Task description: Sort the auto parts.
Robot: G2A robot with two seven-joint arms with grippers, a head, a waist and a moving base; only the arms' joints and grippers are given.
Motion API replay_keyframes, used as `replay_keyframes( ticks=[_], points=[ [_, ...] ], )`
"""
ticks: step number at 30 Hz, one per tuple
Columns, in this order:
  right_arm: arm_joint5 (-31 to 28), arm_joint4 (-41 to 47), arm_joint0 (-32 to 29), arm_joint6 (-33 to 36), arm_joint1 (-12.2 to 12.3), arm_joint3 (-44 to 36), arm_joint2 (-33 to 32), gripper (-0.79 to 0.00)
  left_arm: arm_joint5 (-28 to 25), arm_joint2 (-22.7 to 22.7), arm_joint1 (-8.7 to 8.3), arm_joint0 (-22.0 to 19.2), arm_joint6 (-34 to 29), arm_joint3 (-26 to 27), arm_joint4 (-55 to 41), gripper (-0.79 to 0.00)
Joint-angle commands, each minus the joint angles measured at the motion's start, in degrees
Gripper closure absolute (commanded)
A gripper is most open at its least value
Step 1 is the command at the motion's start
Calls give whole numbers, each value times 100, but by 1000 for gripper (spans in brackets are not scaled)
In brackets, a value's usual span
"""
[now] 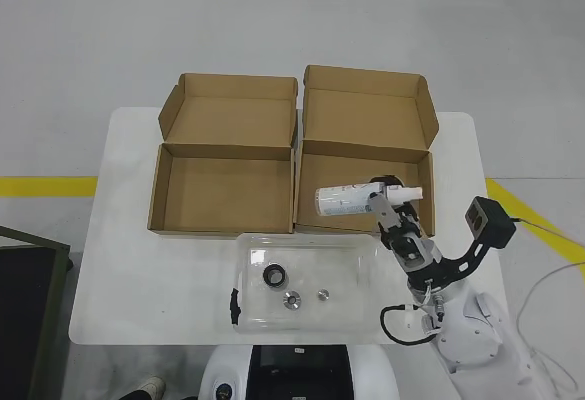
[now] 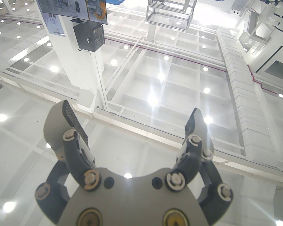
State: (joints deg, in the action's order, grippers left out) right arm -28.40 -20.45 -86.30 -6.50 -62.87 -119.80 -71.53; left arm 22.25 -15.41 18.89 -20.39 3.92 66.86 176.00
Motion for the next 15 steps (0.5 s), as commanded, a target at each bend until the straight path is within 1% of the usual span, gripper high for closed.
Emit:
replay_keyframes(
  ticks=[1,4,6,15],
  points=[
    [-27,83,-24,-64,-16,-4,18,0,0,0,0,0,0,0,0,-785],
    [-124,129,-30,-129,-41,-9,48,0,0,0,0,0,0,0,0,-785],
    [-74,-154,-22,15,-41,21,32,0,0,0,0,0,0,0,0,-785],
    [-74,-154,-22,15,-41,21,32,0,0,0,0,0,0,0,0,-785]
  ],
)
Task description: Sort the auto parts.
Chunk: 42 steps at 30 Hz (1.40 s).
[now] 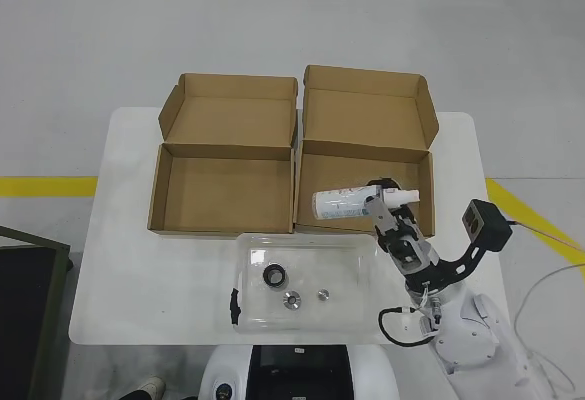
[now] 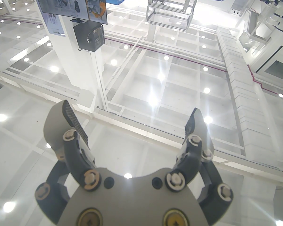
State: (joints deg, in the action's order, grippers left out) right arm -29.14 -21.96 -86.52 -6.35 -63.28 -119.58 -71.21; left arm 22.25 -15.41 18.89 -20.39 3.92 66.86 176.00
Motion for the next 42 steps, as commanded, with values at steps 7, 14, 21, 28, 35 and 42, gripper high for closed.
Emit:
replay_keyframes(
  ticks=[7,14,21,28,35,42],
  points=[
    [69,-63,12,68,-4,17,-3,0,0,0,0,0,0,0,0,-785],
    [539,-682,352,143,-74,395,148,0,0,0,0,0,0,0,0,-785],
    [1089,-1773,838,172,-170,905,493,0,0,0,0,0,0,0,0,-785],
    [1648,-2876,1350,310,-275,1463,882,0,0,0,0,0,0,0,0,-785],
    [2082,-3492,1771,524,-390,2100,1204,0,0,0,0,0,0,0,0,-785],
    [2303,-3825,2134,824,-500,2616,1457,0,0,0,0,0,0,0,0,-785]
  ],
)
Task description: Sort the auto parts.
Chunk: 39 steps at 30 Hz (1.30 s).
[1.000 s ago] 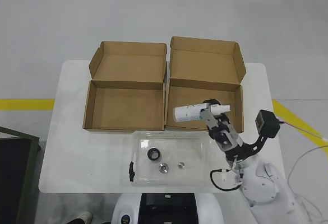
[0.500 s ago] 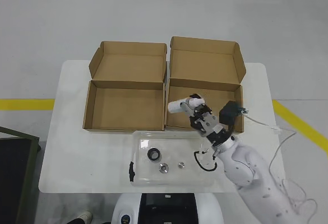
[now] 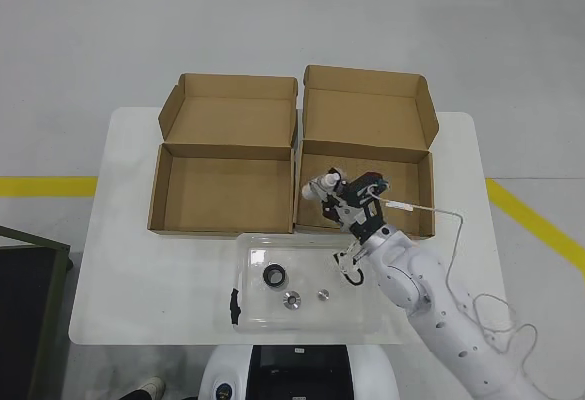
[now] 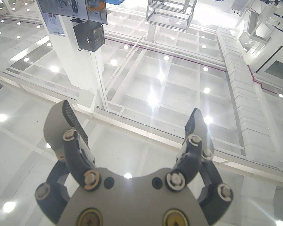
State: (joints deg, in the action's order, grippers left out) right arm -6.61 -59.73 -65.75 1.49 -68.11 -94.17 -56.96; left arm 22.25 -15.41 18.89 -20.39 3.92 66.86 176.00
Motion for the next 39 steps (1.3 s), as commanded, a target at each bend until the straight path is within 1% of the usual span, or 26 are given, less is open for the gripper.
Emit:
replay_keyframes(
  ticks=[1,5,39],
  points=[
    [98,-107,112,73,-33,140,59,0,0,0,0,0,0,0,0,-785],
    [283,-316,313,184,-90,306,123,0,0,0,0,0,0,0,0,-785],
    [283,-316,313,184,-90,306,123,0,0,0,0,0,0,0,0,-785]
  ],
)
